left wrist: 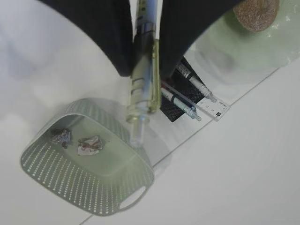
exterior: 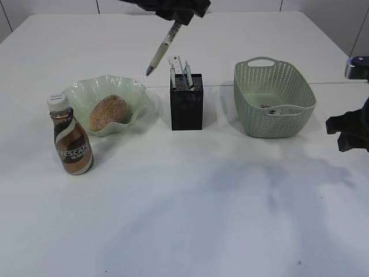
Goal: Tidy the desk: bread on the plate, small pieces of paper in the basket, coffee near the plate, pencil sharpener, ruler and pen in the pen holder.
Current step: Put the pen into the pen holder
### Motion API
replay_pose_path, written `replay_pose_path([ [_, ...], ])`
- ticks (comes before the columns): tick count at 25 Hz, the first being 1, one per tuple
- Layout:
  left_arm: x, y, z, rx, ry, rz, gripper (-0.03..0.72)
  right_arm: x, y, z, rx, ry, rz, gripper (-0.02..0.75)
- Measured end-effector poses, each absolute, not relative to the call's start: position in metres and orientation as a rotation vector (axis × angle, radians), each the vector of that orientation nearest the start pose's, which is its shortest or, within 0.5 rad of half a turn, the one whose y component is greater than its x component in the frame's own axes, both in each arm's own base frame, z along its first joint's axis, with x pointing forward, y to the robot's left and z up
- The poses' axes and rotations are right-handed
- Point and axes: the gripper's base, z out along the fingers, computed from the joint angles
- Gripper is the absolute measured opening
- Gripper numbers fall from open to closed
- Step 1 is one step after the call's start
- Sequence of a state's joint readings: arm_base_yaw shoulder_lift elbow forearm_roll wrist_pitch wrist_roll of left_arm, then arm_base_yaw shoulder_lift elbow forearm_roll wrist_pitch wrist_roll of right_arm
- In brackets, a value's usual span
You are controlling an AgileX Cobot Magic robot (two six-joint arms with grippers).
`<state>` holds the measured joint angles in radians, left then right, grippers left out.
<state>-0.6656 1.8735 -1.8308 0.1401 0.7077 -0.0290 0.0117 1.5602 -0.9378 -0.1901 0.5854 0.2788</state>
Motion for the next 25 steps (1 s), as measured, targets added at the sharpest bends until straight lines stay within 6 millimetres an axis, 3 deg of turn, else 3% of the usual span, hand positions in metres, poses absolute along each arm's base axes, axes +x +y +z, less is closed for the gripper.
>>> replay_pose_path([
  [9, 0.352, -0.260, 0.336, 0.703, 1.853, -0.319, 0.092, 0.303, -0.006, 0.216, 0.175, 2.670, -0.099, 0.393],
  [18, 0.372, -0.226, 0.306, 0.396, 1.718, -0.453, 0.092, 0.303, -0.006, 0.216, 0.173, 2.668, -0.100, 0.393],
  [25, 0.381, -0.229, 0.296, 0.311, 1.649, -0.503, 0.092, 0.303, -0.006, 0.216, 0.172, 2.668, -0.101, 0.393],
])
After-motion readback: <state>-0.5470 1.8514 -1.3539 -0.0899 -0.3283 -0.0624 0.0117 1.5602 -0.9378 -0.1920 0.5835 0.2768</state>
